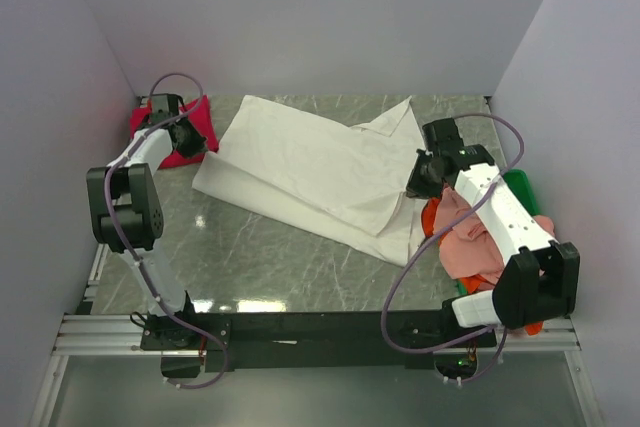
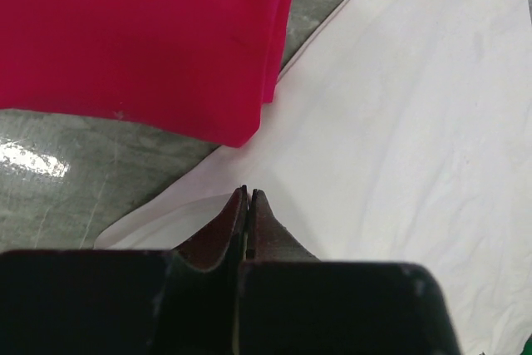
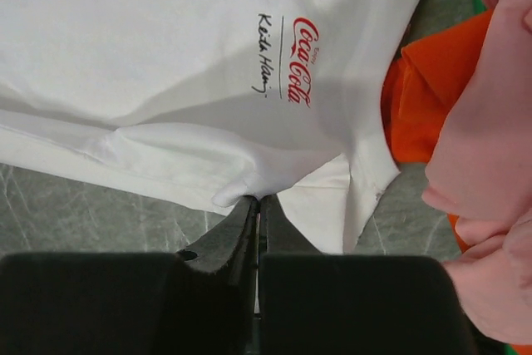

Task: Fold and stack the t-shirts
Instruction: Fold the tshirt

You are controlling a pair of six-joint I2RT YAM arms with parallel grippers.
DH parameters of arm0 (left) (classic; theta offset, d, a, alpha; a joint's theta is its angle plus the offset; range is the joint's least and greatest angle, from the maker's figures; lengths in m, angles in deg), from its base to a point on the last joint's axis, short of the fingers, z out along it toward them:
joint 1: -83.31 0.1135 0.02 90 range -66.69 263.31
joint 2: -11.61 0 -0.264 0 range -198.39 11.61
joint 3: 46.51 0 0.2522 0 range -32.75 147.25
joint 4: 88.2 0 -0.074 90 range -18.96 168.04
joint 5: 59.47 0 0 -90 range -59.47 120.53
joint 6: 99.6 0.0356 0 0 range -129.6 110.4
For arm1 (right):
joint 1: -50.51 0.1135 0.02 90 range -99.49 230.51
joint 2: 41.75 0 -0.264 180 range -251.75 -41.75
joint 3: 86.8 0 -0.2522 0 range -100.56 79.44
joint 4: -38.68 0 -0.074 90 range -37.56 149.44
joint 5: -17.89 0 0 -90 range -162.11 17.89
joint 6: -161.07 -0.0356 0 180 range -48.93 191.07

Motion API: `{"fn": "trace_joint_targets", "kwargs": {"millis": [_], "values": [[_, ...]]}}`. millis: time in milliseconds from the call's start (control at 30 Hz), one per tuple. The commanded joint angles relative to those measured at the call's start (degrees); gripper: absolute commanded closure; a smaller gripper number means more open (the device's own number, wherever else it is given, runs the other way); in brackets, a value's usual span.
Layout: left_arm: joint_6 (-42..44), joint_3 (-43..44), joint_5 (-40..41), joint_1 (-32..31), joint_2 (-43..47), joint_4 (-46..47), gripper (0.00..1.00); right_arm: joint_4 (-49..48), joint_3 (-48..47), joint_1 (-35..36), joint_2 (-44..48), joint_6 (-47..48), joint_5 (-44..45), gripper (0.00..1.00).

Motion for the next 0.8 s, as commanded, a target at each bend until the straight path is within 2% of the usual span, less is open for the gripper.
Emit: {"fn": "trace_joint_targets", "kwargs": {"millis": [0,600,667,700,733,767], "values": [[-1.0,3.3,-0.5,-0.1,-0.9,1.5,1.0,-0.9,-4.2,-0.9,-1.5,2.5,-0.2,1.0],[-1.3,8.3,0.2,-0.1,-6.2,0.0,1.0,-1.5,-11.0,-1.8,-11.8,5.2,0.4,1.0],[-1.1,9.1,0.8,-0.1,-6.3,-0.9,0.9,-1.4,-12.4,-2.0,-13.7,5.3,0.4,1.0],[-1.0,10.1,1.1,-0.2,-6.5,-1.0,0.82,-1.0,-14.1,-2.1,-14.4,5.4,0.6,1.0],[-1.0,10.5,1.2,-0.1,-6.4,-1.4,0.62,-0.7,-15.0,-2.2,-15.2,5.4,0.7,0.85],[-1.1,11.0,1.6,-0.1,-6.3,-1.5,0.54,-0.5,-16.1,-2.3,-16.6,5.4,0.9,0.74]]}}
